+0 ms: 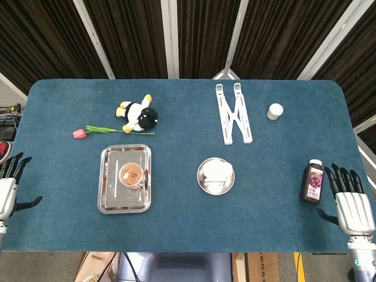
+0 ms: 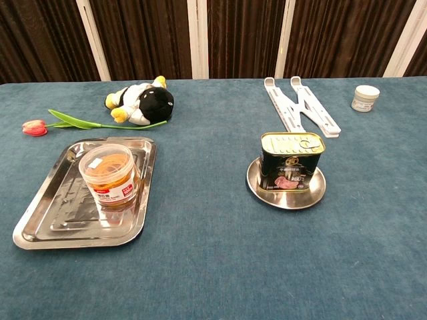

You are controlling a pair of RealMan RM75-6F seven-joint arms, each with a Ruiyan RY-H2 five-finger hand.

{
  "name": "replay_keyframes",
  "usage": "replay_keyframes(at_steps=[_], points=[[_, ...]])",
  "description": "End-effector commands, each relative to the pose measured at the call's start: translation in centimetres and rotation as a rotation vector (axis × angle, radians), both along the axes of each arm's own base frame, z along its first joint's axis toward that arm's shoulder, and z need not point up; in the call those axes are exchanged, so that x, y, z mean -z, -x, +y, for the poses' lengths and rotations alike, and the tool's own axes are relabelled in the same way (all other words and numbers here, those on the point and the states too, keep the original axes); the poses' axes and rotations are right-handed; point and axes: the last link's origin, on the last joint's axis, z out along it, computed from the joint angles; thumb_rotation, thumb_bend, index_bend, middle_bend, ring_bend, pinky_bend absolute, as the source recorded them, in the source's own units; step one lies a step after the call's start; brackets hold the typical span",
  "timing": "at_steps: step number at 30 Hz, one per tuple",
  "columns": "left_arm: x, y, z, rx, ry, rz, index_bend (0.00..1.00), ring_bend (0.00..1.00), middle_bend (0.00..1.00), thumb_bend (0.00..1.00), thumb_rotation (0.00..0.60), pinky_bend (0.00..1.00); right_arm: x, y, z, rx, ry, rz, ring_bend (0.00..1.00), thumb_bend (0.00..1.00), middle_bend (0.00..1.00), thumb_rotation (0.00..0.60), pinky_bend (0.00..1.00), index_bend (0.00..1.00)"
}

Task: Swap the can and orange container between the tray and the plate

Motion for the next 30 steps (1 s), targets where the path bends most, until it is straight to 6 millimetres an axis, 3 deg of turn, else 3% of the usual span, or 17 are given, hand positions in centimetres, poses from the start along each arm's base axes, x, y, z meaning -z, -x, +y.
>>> replay_keyframes(at_steps=[1,24,30], points=[[0.2,-0.1,-0.1,0.004,0.007,0.004,0.12,0.00,0.00,0.13,0.600,0.09,0.1,-0.1,0.0,-0.008,0.026,-0.002,0.00,0.06,0.00,0.600,0.00,0.00],[-0.9,-0.5,-1.3,0.036,-0.028,-0.028,0.12,0.00,0.00,0.13,0.600,0.09,1.5,-0.6,0.3,0.010,-0.067,-0.064,0.00,0.06,0.00,0.600,0.00,0.00],[-1.1,-0.3,-1.1,0.023,-0.039,-0.024,0.12,0.00,0.00,0.13,0.600,0.09,3.2,-3.8,-2.3,-0.032,-0.148,-0.192,0.00,0.06,0.00,0.600,0.00,0.00]])
